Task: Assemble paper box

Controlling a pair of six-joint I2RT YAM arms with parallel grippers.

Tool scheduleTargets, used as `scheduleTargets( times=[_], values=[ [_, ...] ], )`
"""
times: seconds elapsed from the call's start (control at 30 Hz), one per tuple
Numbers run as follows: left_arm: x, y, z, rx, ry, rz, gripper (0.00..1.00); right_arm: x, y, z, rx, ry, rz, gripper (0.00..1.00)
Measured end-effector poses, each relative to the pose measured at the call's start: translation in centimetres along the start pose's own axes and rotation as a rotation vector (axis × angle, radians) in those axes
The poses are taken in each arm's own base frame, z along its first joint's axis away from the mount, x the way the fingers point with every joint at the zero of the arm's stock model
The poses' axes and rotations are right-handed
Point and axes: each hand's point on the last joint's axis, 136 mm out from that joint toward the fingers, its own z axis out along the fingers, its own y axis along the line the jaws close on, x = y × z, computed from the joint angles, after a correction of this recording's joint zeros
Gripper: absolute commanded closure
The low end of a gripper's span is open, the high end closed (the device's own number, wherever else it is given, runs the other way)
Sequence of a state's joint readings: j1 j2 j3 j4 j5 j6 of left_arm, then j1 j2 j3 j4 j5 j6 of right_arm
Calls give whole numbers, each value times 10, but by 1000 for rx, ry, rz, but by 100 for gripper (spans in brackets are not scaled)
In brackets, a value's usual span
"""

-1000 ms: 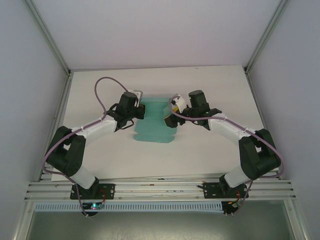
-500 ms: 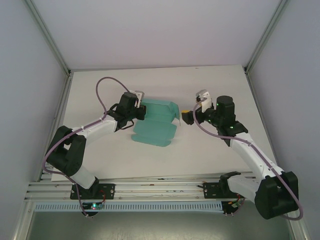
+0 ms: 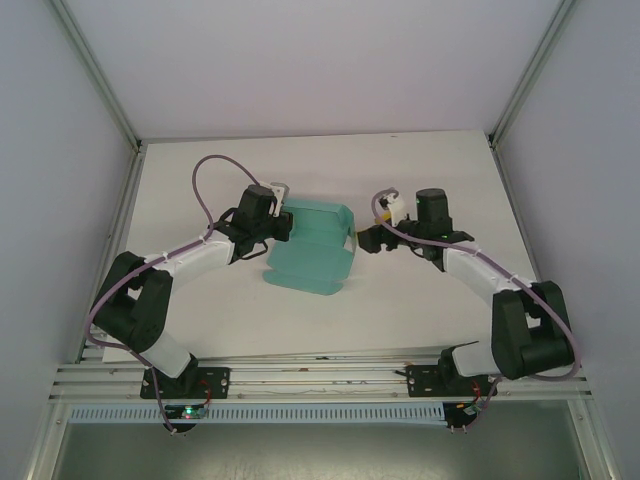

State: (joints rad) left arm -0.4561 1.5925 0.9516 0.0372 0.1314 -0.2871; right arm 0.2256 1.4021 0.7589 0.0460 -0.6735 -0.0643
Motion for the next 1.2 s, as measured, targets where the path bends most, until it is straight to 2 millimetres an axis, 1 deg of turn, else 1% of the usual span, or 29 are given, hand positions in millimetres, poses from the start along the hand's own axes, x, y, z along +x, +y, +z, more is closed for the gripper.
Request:
scheduleTargets(
  times=[0.07,0.17,0.37,0.47,0.5,0.6,0.63,0.7,0.77,0.8,0.83,0.87,0.97,1.03,1.2],
  values=[
    [0,0,0,0,0,0,100,-3,11,8,-46,2,-36,18],
    [0,0,0,0,0,0,100,-6,21,14,-94,2,-67,18],
    [0,0,0,0,0,0,100,-11,24,25,-106,0,-94,19],
    [0,0,0,0,0,0,100,-14,25,34,-86,5,-107,24],
    [0,0,0,0,0,0,100,-15,24,39,-71,8,-106,27],
    [0,1,0,-4,0,-1,100,-18,18,51,4,8,-100,46],
    [0,1,0,-5,0,-1,100,-19,14,55,43,6,-95,50],
    [0,2,0,-14,1,-3,100,-21,3,61,144,-6,-90,63],
    [2,4,0,-22,7,-7,100,-24,-7,66,238,-29,-83,78],
    [3,5,1,-33,14,-9,100,-26,-13,68,293,-39,-80,83],
    [4,6,1,-40,18,-11,100,-27,-17,68,339,-49,-74,86],
    [4,7,1,-43,19,-13,100,-28,-22,69,388,-57,-73,87],
    [4,4,0,-53,23,-9,100,-29,-33,71,499,-63,-48,97],
    [3,1,1,-59,22,-10,100,-33,-38,72,554,-63,-32,100],
    [-4,-1,0,-69,4,-25,100,-43,-44,69,699,-53,-3,100]
  ],
)
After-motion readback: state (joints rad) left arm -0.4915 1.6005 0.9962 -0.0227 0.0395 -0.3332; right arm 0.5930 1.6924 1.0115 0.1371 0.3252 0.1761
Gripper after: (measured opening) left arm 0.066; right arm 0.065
